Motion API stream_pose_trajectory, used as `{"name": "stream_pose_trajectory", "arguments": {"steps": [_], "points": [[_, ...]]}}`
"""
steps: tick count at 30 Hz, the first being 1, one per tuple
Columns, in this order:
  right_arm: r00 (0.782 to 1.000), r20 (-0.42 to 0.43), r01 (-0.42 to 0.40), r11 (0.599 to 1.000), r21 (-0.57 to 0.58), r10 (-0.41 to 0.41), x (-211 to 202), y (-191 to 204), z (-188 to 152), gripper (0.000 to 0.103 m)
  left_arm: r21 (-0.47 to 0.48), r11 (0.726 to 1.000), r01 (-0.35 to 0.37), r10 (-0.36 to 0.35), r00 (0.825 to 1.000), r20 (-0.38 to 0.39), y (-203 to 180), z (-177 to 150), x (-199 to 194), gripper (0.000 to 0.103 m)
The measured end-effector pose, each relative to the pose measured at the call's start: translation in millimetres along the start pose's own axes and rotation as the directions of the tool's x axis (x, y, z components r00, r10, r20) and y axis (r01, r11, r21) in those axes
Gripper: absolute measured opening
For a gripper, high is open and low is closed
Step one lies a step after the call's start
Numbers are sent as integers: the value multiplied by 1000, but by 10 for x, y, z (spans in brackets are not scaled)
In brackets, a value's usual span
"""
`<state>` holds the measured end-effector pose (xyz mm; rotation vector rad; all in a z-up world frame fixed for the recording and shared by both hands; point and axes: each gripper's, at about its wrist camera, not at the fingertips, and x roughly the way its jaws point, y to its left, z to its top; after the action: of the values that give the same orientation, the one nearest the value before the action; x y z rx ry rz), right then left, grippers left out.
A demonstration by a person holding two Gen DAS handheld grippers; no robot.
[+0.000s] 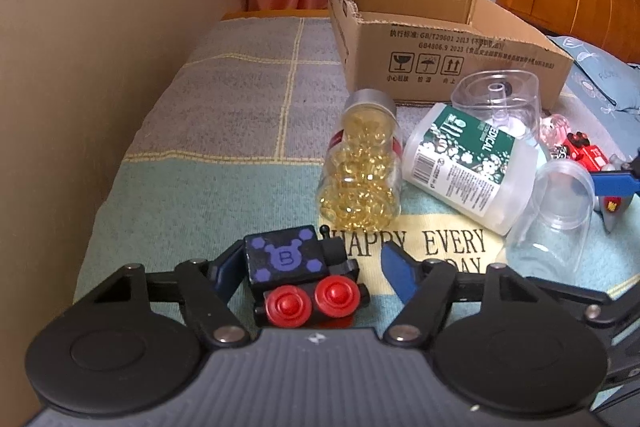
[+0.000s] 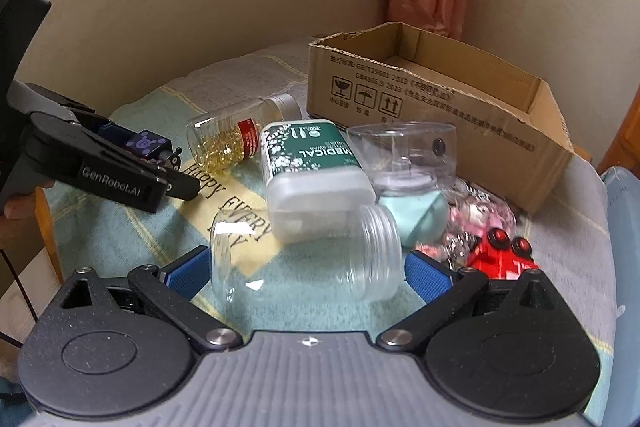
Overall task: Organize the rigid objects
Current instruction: 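Reach the left tool to the black toy train while the right tool reaches the clear jar, then close the left tool on the black train while the right tool grasps the clear jar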
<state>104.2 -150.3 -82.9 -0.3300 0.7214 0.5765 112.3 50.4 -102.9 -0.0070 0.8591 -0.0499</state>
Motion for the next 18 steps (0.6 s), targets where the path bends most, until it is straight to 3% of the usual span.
{"name": "stream_pose_trajectory", "arguments": {"steps": [8, 12, 18], "points": [[998, -53, 23, 1000, -12, -23, 111, 24, 72, 101, 49, 999, 21, -21, 1000, -7, 14, 36, -5, 51], [997, -71, 24, 1000, -1, -24, 82, 24, 96, 93, 79, 996, 44, -42, 999, -27, 35, 42, -16, 50], [998, -66, 3, 1000, 13, -3, -25, 5, 128, 93, 138, 989, 55, -50, 998, -44, 60, 66, -109, 50]]}}
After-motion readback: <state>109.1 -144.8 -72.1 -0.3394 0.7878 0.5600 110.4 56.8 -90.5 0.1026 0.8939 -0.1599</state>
